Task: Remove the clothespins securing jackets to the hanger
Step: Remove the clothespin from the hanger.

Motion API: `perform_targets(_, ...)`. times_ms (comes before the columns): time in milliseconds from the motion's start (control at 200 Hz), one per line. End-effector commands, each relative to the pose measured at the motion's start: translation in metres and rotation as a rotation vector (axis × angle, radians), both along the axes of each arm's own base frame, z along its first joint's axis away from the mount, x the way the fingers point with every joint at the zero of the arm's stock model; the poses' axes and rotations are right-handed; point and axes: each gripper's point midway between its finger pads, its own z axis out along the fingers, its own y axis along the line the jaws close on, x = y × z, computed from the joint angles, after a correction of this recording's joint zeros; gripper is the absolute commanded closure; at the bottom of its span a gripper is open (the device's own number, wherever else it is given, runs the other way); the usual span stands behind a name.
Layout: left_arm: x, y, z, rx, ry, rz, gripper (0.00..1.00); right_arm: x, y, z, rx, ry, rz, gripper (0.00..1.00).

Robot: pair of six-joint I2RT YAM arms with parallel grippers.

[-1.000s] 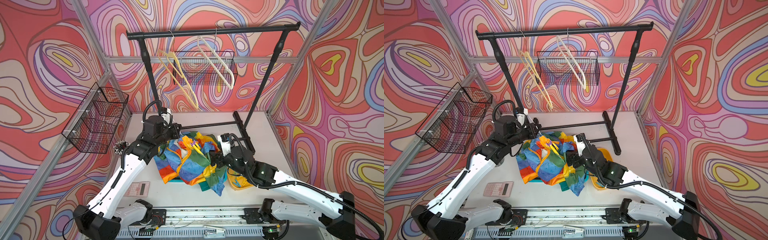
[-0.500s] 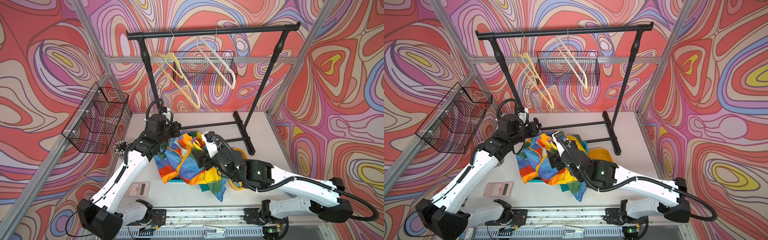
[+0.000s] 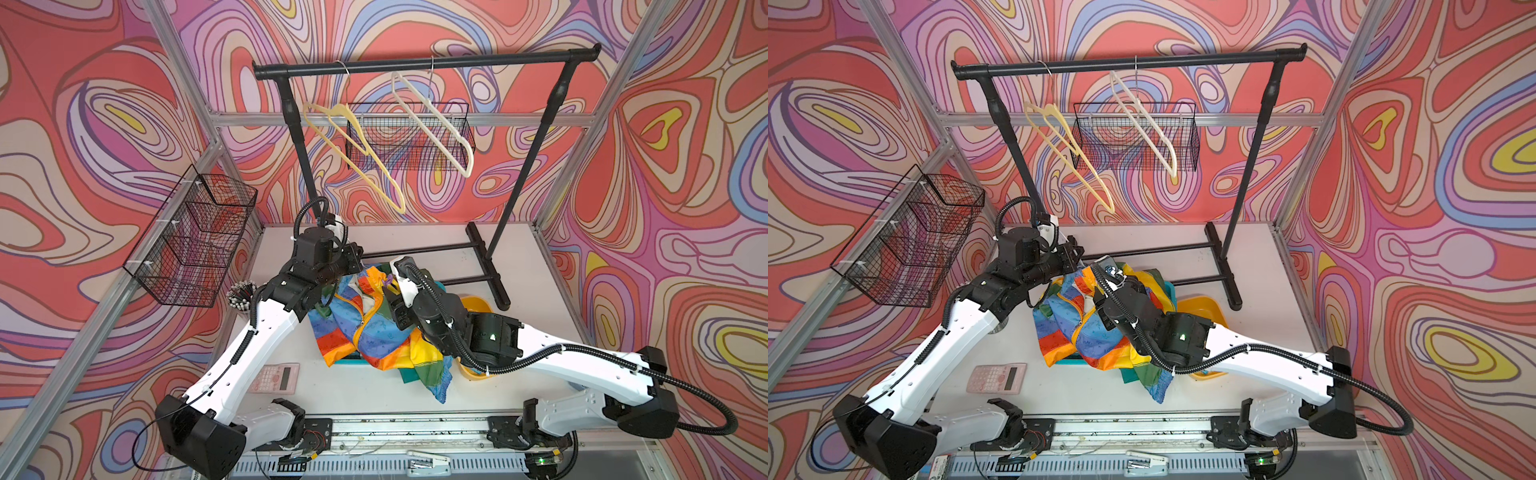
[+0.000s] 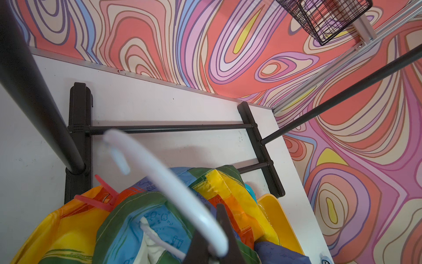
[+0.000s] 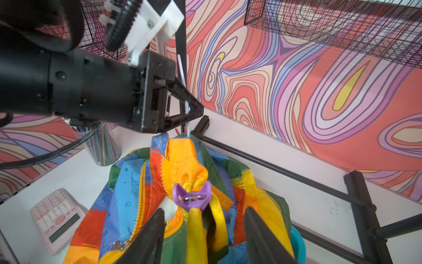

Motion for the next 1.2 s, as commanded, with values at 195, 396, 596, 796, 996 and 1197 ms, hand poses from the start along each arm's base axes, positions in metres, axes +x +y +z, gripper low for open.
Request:
perform_targets(195, -0.001, -0.006, 0.006, -0.031, -0.003, -0.006, 1.00, 0.010, 0.013, 0.013, 0.077, 0.017, 0.074, 0.49)
perform_targets(396, 0.000, -0.007, 0.006, -0.033, -0.004, -0.007, 1.00, 0.012, 0.026, 0.010, 0.074, 0.040, 0.099, 0.56)
perform_targets(596, -0.002, -0.004, 0.006, -0.027, -0.010, 0.000, 1.00, 0.014, 0.022, 0.008, 0.075, 0.047, 0.077, 0.69)
perform_targets(796, 0.000, -0.005, 0.004, -0.027, -0.009, 0.000, 1.00, 0.013, 0.018, 0.013, 0.091, 0.046, 0.072, 0.90)
perform_targets(996, 0.001, -0.003, 0.000, -0.012, -0.007, 0.007, 1.00, 0.007, 0.009, 0.032, 0.138, 0.022, 0.088, 0.98)
perform_targets(1197, 0.003, 0.002, -0.002, 0.021, -0.014, 0.028, 1.00, -0.004, -0.014, 0.058, 0.182, -0.014, 0.093, 1.00)
